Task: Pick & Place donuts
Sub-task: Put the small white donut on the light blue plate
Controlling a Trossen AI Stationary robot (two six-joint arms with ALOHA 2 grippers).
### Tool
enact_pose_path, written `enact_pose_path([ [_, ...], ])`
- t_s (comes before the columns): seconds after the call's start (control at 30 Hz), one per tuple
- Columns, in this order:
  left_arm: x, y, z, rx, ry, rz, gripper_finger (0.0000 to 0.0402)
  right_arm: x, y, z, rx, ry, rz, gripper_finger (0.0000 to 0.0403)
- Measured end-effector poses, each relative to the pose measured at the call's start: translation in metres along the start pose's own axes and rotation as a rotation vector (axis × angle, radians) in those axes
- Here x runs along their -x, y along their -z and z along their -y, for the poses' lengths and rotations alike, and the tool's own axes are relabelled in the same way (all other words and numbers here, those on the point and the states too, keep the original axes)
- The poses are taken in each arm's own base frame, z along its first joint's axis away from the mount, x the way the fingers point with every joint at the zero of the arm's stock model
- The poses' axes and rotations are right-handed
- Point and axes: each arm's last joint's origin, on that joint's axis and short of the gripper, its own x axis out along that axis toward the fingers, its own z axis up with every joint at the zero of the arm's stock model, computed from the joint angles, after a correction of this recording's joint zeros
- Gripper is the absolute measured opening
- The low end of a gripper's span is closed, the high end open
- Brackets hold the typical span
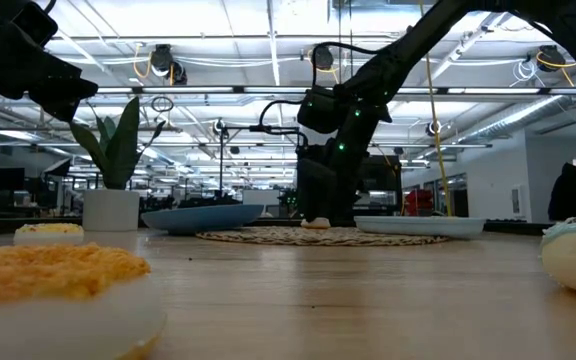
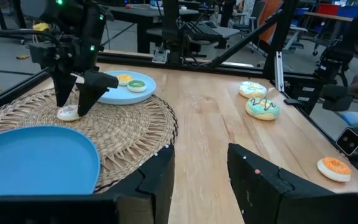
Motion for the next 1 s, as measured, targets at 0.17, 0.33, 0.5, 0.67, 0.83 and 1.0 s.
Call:
enact_pose_path([
  [0.17,0.0001,-0.0002,0.0000,0.000,0.000,0.001,0.0150,-0.0031,0.0018,0.0001,-0.012,-0.004,0.026,0.0330],
  [0.33,0.0001,-0.0001,0.0000,0.000,0.000,0.000,0.0150,-0.0071,0.0053,0.0009,-0.043,-0.008,0.048,0.0329],
  [0.5,0.0001,-0.0001,0.0000,0.000,0.000,0.000,0.0150,-0.0084,0.0084,0.0012,-0.042,-0.006,0.039,0.0329],
  [0.67,0.0001,-0.0001,0.0000,0.000,0.000,0.001,0.0150,-0.0084,0.0084,0.0012,-0.043,-0.007,0.041,0.0329],
  [0.83,0.0001,-0.0001,0.0000,0.000,0.000,0.001,0.0150,-0.0085,0.0085,0.0013,-0.044,-0.005,0.042,0.0329],
  [1.0,0.0001,-0.0001,0.0000,0.000,0.000,0.000,0.0150,-0.0086,0.0085,0.0013,-0.044,-0.004,0.042,0.0329],
])
